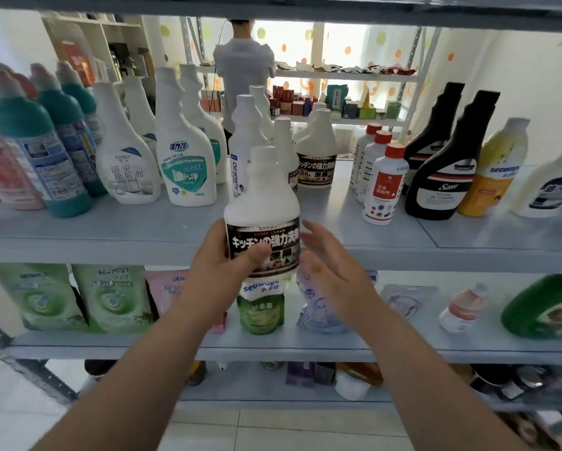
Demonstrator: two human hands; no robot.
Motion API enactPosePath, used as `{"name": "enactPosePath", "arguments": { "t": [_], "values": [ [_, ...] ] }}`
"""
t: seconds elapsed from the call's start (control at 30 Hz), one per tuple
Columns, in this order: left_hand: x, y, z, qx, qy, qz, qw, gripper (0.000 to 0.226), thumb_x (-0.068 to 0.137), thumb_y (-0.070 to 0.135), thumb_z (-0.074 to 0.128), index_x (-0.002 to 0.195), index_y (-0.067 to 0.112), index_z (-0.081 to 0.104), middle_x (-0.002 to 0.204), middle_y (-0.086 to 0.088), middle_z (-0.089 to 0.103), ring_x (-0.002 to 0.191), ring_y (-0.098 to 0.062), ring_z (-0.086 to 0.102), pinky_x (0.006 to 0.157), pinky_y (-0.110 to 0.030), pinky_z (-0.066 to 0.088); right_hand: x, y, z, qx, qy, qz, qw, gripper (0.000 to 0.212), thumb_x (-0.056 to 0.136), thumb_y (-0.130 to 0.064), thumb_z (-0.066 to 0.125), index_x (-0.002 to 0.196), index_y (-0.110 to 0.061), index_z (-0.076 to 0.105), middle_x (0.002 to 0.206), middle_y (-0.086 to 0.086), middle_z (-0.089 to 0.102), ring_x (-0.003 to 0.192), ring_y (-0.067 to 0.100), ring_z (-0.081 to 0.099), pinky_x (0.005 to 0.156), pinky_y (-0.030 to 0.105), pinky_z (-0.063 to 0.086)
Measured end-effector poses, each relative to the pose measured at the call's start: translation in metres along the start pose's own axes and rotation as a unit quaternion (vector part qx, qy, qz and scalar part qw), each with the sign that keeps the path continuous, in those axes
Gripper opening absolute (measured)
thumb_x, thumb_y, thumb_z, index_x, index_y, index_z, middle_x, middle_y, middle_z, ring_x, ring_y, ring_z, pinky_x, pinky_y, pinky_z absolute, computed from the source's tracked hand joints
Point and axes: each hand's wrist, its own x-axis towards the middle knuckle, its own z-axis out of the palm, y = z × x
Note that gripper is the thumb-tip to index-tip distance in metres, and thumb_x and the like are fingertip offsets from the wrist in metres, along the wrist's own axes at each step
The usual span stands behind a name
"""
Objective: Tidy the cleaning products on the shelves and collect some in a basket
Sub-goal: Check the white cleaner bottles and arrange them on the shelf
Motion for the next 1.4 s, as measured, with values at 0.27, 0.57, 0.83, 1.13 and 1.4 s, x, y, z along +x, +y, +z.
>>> {"name": "enactPosePath", "arguments": {
  "t": [0.27,0.57,0.83,1.13,1.4],
  "values": [
    [-0.076,-0.015,0.013,-0.108,-0.067,-0.095,0.987,0.058,0.068,0.054,0.078,0.123,0.041,0.064,0.119,0.001,0.074,0.108,-0.024,0.073,0.088,-0.052,0.061,-0.054,0.007,0.05,0.31,0.12,0.103,0.938,0.05,0.097,-0.048,0.059,0.14,-0.023,0.059,0.136,0.013,0.067,0.127,0.031,0.064,0.097,0.046,0.058],
    [-0.112,-0.035,-0.001,-0.106,-0.009,-0.057,0.993,0.055,0.101,0.009,0.06,0.128,0.057,0.054,0.122,0.027,0.066,0.106,-0.007,0.072,0.075,-0.032,0.063,-0.092,0.002,0.076,0.255,0.156,0.093,0.95,0.049,0.088,-0.056,0.071,0.134,-0.041,0.063,0.126,-0.003,0.073,0.117,0.019,0.07,0.089,0.037,0.061],
    [-0.124,-0.035,0.004,-0.176,-0.013,-0.162,0.971,0.092,0.059,0.058,0.091,0.135,0.03,0.05,0.131,0.001,0.066,0.117,-0.031,0.068,0.091,-0.06,0.057,-0.107,0.012,0.063,0.124,0.072,0.015,0.99,0.042,0.101,-0.017,0.051,0.124,-0.046,0.073,0.123,-0.009,0.068,0.123,0.018,0.064,0.101,0.039,0.057],
    [-0.125,-0.021,0.054,-0.424,-0.041,-0.34,0.838,0.053,0.082,0.061,0.057,0.098,0.018,0.084,0.094,-0.014,0.076,0.069,-0.029,0.074,0.034,-0.029,0.052,-0.097,0.028,0.026,0.286,0.017,0.219,0.933,0.085,0.071,-0.07,0.069,0.136,-0.017,0.062,0.128,0.006,0.073,0.12,0.022,0.069,0.094,0.038,0.058],
    [-0.109,-0.028,0.096,-0.37,-0.012,-0.359,0.857,0.05,0.085,0.054,0.058,0.109,0.014,0.075,0.097,-0.015,0.077,0.069,-0.028,0.073,0.038,-0.03,0.055,-0.088,0.054,-0.018,0.364,0.008,0.221,0.905,0.062,0.085,-0.045,0.065,0.138,-0.013,0.06,0.129,0.017,0.071,0.124,0.039,0.065,0.104,0.057,0.051]
  ]
}}
